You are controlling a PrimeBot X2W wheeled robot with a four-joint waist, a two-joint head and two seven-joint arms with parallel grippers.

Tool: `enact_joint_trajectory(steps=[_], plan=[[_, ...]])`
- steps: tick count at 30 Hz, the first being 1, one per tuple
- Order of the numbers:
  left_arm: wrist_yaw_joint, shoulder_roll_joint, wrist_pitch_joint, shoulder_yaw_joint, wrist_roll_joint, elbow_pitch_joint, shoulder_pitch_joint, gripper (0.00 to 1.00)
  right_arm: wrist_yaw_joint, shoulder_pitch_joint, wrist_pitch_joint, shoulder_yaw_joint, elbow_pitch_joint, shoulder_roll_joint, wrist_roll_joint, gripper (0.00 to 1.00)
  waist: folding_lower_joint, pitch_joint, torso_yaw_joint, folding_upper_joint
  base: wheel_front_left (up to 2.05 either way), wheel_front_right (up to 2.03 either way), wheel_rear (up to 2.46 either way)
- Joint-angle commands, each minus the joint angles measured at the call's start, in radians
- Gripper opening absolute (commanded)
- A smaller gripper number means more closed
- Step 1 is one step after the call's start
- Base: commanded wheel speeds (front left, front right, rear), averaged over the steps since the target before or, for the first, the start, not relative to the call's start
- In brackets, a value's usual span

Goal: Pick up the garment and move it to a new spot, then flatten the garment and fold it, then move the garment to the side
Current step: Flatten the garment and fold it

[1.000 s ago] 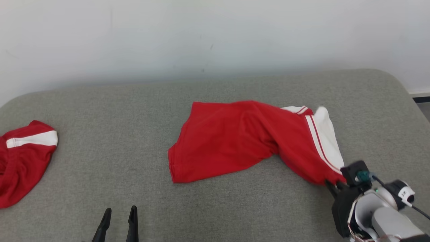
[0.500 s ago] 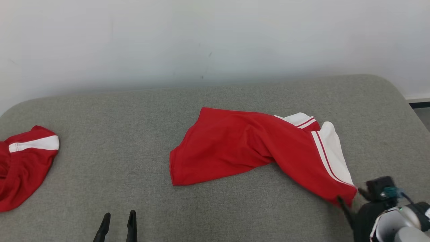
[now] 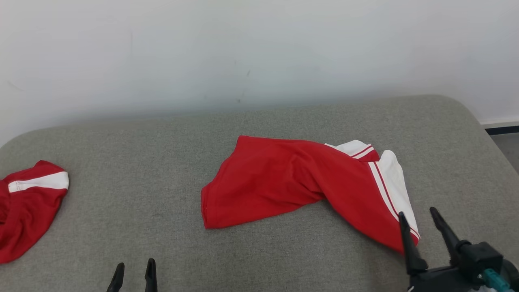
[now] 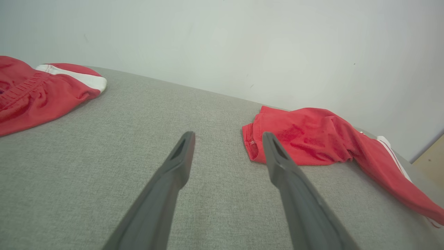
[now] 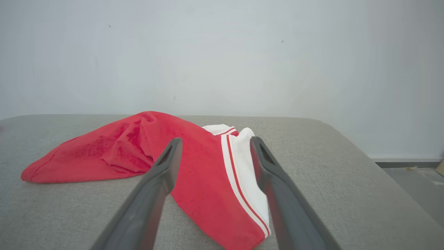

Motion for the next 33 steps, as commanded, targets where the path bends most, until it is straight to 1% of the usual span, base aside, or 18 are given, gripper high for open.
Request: enact_joint_trajectory(steps=[1,6,9,11,15,19,23,26,27,32,33], plan=[[0.001,0.000,-0.001,0.003,-0.011,0.001,0.009,1.00,0.001,0.020,-0.022,0.012,-0.022,0.015,-0.006,1.00,0.0001,-0.005,-0.003,0.0000,0.00,0.00,0.00],[0.002,0.000,-0.001,0.004,-0.007,0.009,0.004,1.00,0.001,0.054,-0.044,0.058,-0.038,0.040,0.005,1.00,0.0001,-0.014,-0.004,0.0000,0.00,0.00,0.00],[0.001,0.000,-0.001,0.005,0.001,0.018,0.000,1.00,0.001,0.060,-0.042,0.072,-0.036,0.042,0.009,1.00,0.0001,-0.017,-0.008,0.0000,0.00,0.00,0.00],[0.001,0.002,0.002,0.002,0.007,0.053,-0.016,1.00,0.001,0.056,-0.032,0.085,-0.032,0.035,0.008,1.00,0.0001,-0.018,-0.014,0.0000,0.00,0.00,0.00],[0.003,0.016,0.055,-0.008,-0.003,0.112,-0.086,1.00,0.001,0.050,-0.024,0.094,-0.032,0.028,0.016,1.00,0.0001,-0.008,-0.026,0.0000,0.00,0.00,0.00],[0.004,0.027,0.123,-0.015,-0.016,0.176,-0.201,1.00,0.001,0.042,-0.032,0.113,-0.039,0.030,0.017,1.00,0.0001,0.018,-0.048,0.0000,0.00,0.00,0.00],[0.014,0.034,0.200,-0.016,-0.027,0.270,-0.355,1.00,0.001,0.020,-0.041,0.148,-0.051,0.032,0.019,1.00,0.0001,0.063,-0.084,0.0000,0.00,0.00,0.00],[0.007,0.039,0.227,-0.009,-0.054,0.345,-0.483,1.00,0.001,-0.009,-0.050,0.194,-0.058,0.034,0.021,1.00,0.0001,0.114,-0.125,0.0000,0.00,0.00,0.00],[0.007,0.039,0.227,-0.009,-0.054,0.345,-0.483,1.00,0.001,-0.009,-0.050,0.194,-0.058,0.034,0.021,1.00,0.0001,0.114,-0.125,0.0000,0.00,0.00,0.00],[0.021,0.071,0.285,0.004,-0.069,0.504,-0.664,1.00,0.001,-0.063,-0.057,0.297,-0.053,0.030,0.038,1.00,0.0001,0.194,-0.212,0.0000,0.00,0.00,0.00],[0.031,0.078,0.296,0.010,-0.072,0.529,-0.696,1.00,0.001,-0.073,-0.061,0.312,-0.051,0.029,0.041,1.00,0.0001,0.209,-0.228,0.0000,0.00,0.00,0.00]])
